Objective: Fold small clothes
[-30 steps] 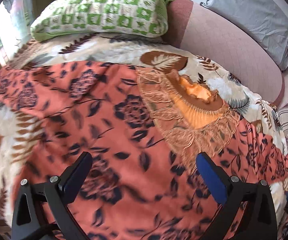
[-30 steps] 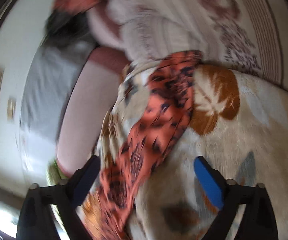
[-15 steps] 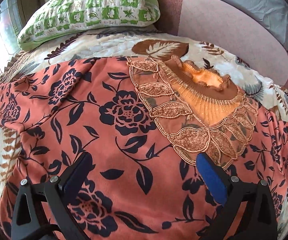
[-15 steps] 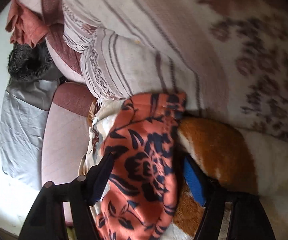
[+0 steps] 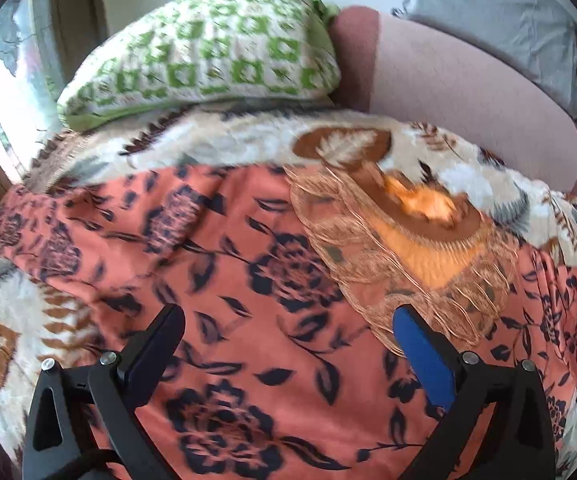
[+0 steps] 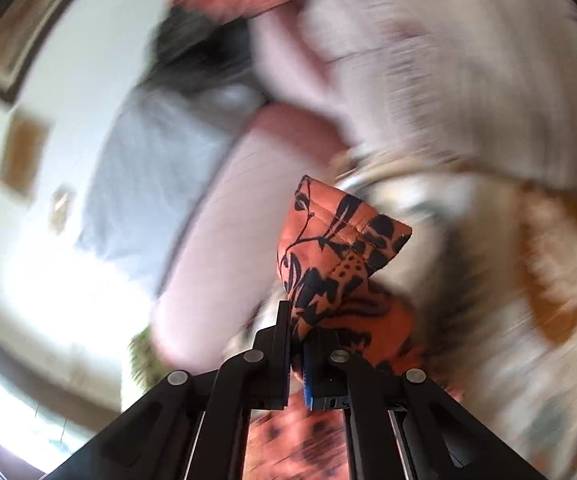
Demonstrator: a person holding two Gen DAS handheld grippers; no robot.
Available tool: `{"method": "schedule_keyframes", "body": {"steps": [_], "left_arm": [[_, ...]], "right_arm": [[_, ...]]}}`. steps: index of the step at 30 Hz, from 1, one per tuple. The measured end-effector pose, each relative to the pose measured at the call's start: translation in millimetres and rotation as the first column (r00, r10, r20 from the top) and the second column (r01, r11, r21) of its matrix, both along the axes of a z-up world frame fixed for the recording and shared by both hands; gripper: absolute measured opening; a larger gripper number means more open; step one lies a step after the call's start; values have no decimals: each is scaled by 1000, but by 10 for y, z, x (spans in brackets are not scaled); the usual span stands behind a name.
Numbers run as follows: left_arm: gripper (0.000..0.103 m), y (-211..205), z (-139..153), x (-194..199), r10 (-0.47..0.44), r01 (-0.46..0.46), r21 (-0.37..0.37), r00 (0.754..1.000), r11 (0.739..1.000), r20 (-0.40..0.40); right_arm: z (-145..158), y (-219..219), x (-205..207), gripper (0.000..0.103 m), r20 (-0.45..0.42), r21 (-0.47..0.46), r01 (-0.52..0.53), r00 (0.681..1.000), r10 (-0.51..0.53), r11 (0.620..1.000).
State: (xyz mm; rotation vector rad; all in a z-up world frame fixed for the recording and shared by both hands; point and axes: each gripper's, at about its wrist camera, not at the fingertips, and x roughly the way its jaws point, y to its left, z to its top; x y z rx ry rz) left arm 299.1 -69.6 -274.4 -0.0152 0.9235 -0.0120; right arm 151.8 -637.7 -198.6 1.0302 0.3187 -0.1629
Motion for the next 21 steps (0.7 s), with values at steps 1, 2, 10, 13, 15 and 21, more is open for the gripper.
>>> {"method": "schedule_keyframes", "body": {"steps": [1, 2, 10, 13, 15, 21], "left_arm": [[103, 75, 35, -2, 18, -18, 12, 1000, 1000, 13], [103, 134, 58, -1, 30, -30, 18, 999, 999, 21], [103, 923, 209, 85, 182, -181, -28, 983, 983, 38], [103, 1217, 233, 93, 233, -232, -32, 972, 972, 36], [103, 1400, 225, 96, 263, -262, -35, 964, 964, 27], [103, 1744, 188, 119, 314, -313, -61, 949, 948, 5]], "right_arm": [[87, 263, 93, 4, 14, -12, -49, 999, 49, 999], [161, 525, 217, 4, 28, -22, -102, 994, 102, 995], [-188, 2648, 1189, 5, -11, 19, -423, 906, 423, 906], [-580, 3354, 1413, 5, -51, 73, -498, 863, 502, 864], [-832, 3727, 1586, 9, -90, 89, -536, 835, 543, 839], [-1560, 4360, 1806, 39, -244, 255, -618, 703, 668, 744]]}}
